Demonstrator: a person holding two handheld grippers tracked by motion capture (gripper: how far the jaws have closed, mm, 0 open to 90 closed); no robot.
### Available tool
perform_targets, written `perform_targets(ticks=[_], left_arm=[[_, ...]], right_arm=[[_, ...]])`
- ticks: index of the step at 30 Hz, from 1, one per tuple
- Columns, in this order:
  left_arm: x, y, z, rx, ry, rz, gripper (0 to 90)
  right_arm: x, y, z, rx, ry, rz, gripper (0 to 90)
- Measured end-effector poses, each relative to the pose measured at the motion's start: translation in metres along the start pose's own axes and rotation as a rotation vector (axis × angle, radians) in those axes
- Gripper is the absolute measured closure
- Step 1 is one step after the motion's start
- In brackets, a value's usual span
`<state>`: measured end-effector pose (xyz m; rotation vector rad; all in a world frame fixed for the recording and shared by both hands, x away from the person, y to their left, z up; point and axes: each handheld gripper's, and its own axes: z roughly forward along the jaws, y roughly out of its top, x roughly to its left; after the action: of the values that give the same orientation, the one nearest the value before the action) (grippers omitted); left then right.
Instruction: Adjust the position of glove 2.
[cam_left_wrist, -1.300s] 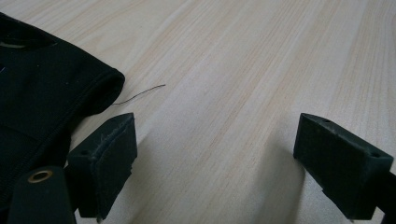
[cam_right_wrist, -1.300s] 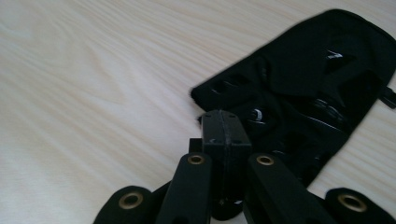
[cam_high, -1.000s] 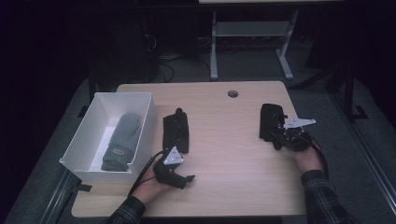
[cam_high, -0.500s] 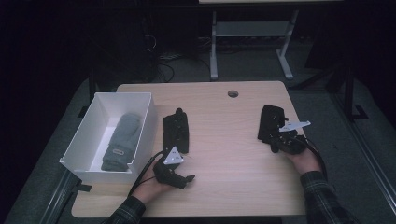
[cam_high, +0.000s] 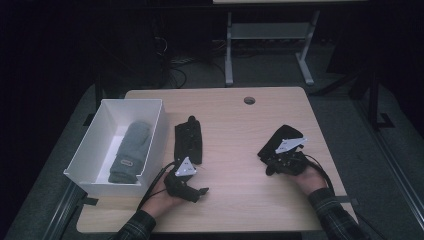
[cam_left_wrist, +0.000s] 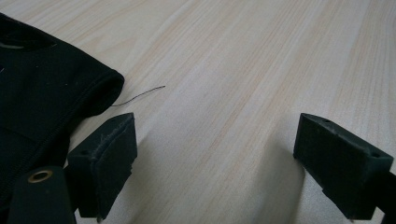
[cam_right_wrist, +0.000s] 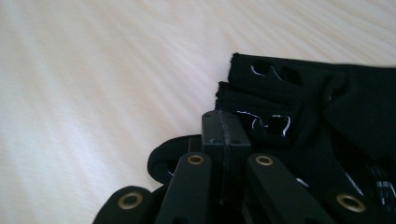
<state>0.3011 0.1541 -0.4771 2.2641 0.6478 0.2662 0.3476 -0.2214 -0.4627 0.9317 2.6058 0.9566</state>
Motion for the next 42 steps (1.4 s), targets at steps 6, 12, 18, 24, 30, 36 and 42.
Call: perform_targets(ticks=[6, 12, 18, 24, 30, 36, 42], left_arm=[[0.0, 0.0, 0.0, 0.0, 0.0, 0.0, 12.7], [0.0, 0.0, 0.0, 0.0, 0.0, 0.0, 12.7], [0.0, 0.0, 0.0, -0.001, 0.0, 0.0, 12.7], [0.0, 0.0, 0.0, 0.001, -0.001, -0.002, 12.7], [0.0, 0.0, 0.0, 0.003, 0.0, -0.002, 12.6], [0.0, 0.0, 0.0, 0.003, 0.002, 0.002, 12.6], [0.0, 0.0, 0.0, 0.003, 0.002, 0.003, 12.7]], right_arm=[[0.021, 0.01, 0.009, -0.004, 0.075, -0.045, 90.0], [0.033, 0.017, 0.009, -0.018, 0.088, -0.077, 90.0], [0.007, 0.013, -0.012, -0.076, 0.0, -0.028, 90.0], [-0.038, -0.004, -0.033, -0.109, -0.135, 0.082, 90.0], [-0.07, -0.021, -0.039, -0.106, -0.208, 0.172, 90.0], [-0.081, -0.018, -0.024, -0.077, -0.191, 0.166, 90.0], [-0.076, -0.018, -0.014, -0.01, -0.187, 0.145, 90.0]])
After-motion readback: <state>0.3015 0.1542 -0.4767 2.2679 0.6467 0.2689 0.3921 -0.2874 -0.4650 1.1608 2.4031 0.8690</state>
